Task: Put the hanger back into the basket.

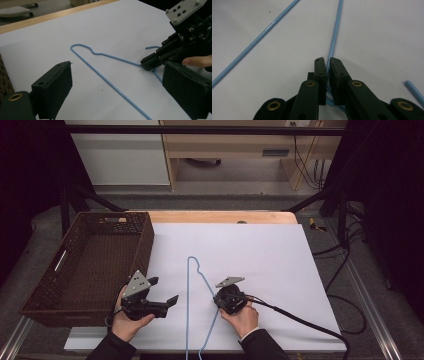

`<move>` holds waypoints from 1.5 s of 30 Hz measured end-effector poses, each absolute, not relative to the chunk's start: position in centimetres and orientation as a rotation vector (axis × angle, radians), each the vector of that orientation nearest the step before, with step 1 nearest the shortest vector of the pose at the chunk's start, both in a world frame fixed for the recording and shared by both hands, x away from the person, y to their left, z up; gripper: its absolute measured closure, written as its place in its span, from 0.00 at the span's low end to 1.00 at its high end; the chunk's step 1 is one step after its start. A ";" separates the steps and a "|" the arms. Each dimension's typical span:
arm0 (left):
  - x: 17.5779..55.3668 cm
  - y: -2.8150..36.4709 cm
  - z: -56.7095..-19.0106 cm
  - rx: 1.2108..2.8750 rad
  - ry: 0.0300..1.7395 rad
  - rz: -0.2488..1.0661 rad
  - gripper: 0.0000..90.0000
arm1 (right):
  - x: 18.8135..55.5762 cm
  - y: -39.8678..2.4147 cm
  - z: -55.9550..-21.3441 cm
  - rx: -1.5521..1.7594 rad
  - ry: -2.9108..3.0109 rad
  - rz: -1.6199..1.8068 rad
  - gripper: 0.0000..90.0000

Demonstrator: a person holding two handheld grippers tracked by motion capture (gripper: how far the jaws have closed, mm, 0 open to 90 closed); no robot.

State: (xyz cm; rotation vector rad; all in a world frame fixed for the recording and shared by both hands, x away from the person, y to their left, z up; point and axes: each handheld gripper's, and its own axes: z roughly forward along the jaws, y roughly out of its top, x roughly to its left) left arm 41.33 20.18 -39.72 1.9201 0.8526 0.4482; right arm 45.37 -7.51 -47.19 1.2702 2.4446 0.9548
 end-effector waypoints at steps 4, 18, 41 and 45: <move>41.3 20.2 -39.7 1.922 0.851 0.447 0.10 | 45.4 -7.5 -47.1 1.286 2.440 0.958 0.96; 41.5 20.1 -39.6 1.928 0.846 0.451 0.10 | 45.5 -8.2 -45.8 1.239 2.432 0.992 0.97; 44.8 16.0 -40.3 2.226 0.680 0.414 0.09 | 45.3 -8.8 -44.3 1.170 2.428 1.047 0.97; 45.5 15.3 -41.1 2.297 0.635 0.385 0.09 | 45.3 -8.8 -44.4 1.169 2.432 1.044 0.97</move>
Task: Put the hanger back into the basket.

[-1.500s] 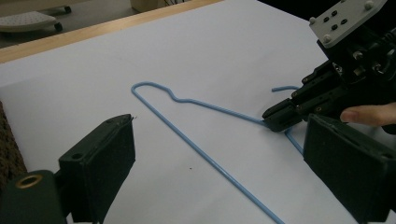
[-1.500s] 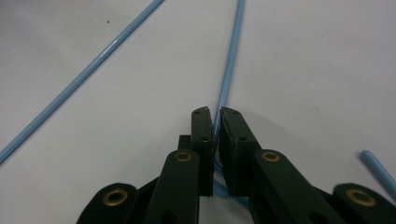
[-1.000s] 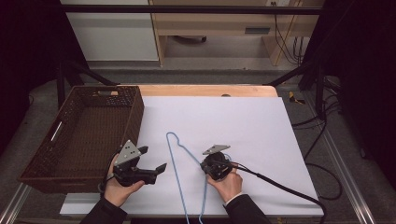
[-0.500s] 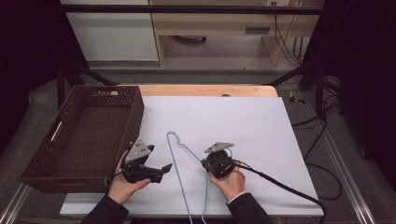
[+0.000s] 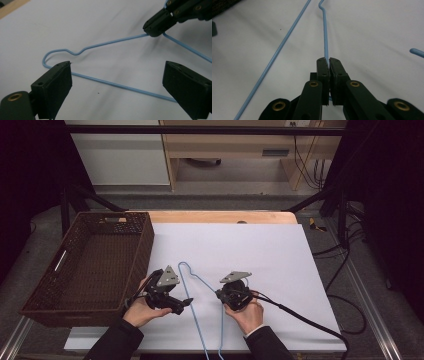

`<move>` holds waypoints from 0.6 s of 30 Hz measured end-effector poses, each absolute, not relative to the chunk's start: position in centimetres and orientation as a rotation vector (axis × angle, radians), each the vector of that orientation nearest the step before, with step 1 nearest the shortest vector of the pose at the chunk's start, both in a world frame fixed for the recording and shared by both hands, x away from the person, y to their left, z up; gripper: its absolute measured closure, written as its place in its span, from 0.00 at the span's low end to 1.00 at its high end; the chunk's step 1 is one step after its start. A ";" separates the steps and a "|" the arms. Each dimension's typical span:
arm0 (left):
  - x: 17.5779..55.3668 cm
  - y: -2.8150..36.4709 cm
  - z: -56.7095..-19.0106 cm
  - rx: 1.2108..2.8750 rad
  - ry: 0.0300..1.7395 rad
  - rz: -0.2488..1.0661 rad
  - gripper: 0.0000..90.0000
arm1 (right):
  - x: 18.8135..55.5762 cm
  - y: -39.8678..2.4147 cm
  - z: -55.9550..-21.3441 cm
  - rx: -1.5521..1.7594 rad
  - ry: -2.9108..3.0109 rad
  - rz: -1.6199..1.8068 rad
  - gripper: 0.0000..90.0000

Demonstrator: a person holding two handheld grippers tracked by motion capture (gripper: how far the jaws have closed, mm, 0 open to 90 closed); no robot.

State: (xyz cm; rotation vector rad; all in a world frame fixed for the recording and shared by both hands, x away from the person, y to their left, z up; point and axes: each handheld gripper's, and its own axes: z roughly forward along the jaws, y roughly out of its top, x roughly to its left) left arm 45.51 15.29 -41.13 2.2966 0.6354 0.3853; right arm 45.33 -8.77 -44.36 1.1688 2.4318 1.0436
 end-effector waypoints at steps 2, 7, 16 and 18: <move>45.8 14.9 -41.6 2.321 0.620 0.374 0.09 | 45.3 -8.8 -44.3 1.167 2.433 1.045 0.97; 46.4 14.1 -42.0 2.380 0.572 0.372 0.11 | 45.3 -8.8 -44.3 1.168 2.435 1.043 0.97; 47.4 12.4 -42.7 2.430 0.516 0.399 0.14 | 45.4 -8.8 -44.3 1.166 2.435 1.050 0.97; 47.7 12.0 -42.7 2.439 0.488 0.407 0.16 | 45.3 -8.8 -44.2 1.171 2.436 1.055 0.97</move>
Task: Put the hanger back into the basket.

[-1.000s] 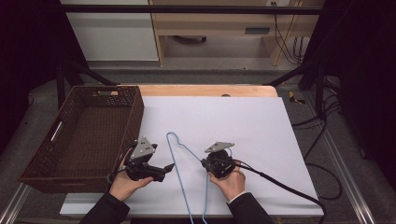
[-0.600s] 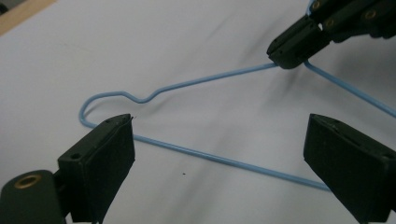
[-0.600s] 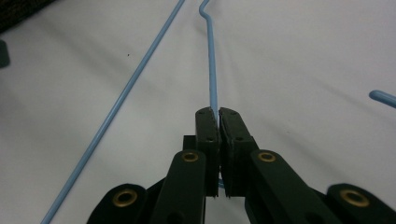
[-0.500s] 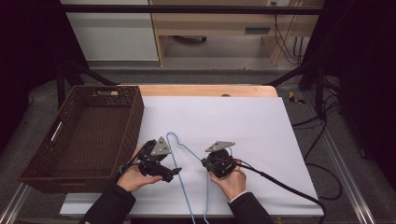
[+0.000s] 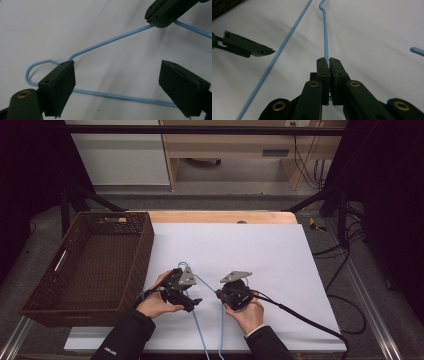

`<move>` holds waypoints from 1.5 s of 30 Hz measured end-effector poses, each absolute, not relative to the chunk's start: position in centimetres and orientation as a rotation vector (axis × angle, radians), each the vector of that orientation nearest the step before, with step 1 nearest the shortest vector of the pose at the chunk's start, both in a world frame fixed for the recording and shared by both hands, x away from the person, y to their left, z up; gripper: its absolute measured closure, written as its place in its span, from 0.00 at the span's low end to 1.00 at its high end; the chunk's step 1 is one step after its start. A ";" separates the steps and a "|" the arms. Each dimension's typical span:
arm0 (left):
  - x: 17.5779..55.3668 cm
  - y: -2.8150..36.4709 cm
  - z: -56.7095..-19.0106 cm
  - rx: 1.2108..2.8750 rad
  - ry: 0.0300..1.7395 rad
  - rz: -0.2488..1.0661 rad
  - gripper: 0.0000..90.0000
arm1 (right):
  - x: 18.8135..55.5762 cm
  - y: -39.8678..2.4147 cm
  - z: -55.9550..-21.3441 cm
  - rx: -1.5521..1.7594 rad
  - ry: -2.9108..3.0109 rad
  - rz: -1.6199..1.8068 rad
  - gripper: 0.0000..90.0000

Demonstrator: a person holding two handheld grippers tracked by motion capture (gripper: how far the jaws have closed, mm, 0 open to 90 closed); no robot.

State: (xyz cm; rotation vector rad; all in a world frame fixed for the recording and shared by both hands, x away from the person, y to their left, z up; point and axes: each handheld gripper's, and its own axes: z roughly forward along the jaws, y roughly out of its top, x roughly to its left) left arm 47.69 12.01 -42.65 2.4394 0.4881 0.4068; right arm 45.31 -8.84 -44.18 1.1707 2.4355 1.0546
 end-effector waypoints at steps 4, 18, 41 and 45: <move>48.2 11.0 -42.7 2.466 0.418 0.432 0.18 | 45.3 -8.9 -44.1 1.159 2.436 1.059 0.97; 49.3 10.2 -43.7 2.541 0.162 0.548 0.28 | 45.4 -9.0 -44.1 1.159 2.443 1.051 0.97; 50.5 8.4 -44.8 2.572 -0.168 0.694 0.58 | 45.4 -9.1 -43.8 1.161 2.453 1.069 0.97; 50.4 8.2 -44.8 2.566 -0.205 0.723 0.66 | 45.4 -9.1 -43.8 1.166 2.454 1.071 0.97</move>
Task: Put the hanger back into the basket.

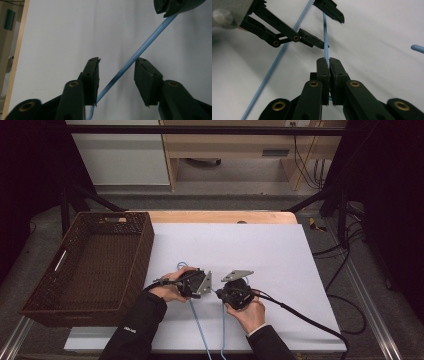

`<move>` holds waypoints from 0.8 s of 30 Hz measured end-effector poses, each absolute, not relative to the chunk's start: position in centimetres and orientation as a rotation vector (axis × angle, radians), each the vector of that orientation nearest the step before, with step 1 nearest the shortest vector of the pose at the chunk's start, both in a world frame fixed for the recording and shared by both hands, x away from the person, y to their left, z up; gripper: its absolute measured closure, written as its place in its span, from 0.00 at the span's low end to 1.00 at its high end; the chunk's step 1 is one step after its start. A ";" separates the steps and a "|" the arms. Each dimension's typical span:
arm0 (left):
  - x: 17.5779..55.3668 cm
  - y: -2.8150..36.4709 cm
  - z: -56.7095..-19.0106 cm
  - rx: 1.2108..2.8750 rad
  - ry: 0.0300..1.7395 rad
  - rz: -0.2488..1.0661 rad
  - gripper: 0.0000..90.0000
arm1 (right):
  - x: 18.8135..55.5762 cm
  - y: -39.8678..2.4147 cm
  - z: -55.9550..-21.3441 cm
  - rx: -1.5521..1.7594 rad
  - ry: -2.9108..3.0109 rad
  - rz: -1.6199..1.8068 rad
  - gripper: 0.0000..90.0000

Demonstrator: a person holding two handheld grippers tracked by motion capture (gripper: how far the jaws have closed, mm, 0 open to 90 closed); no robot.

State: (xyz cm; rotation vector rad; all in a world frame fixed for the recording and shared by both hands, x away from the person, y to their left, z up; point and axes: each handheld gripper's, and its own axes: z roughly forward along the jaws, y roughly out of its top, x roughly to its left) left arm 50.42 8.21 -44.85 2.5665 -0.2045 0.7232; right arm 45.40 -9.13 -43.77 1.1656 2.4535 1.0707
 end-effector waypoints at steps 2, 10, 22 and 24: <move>50.4 8.2 -44.9 2.565 -0.235 0.737 0.70 | 45.4 -9.2 -43.8 1.159 2.456 1.069 0.97; 49.9 7.8 -45.1 2.559 -0.336 0.799 0.82 | 45.5 -9.4 -43.7 1.150 2.450 1.067 0.97; 49.2 7.7 -44.6 2.584 -0.436 0.898 0.88 | 45.4 -9.6 -43.4 1.137 2.446 1.077 0.97; 49.1 7.6 -44.4 2.609 -0.457 0.891 0.89 | 45.4 -9.6 -43.2 1.145 2.440 1.082 0.97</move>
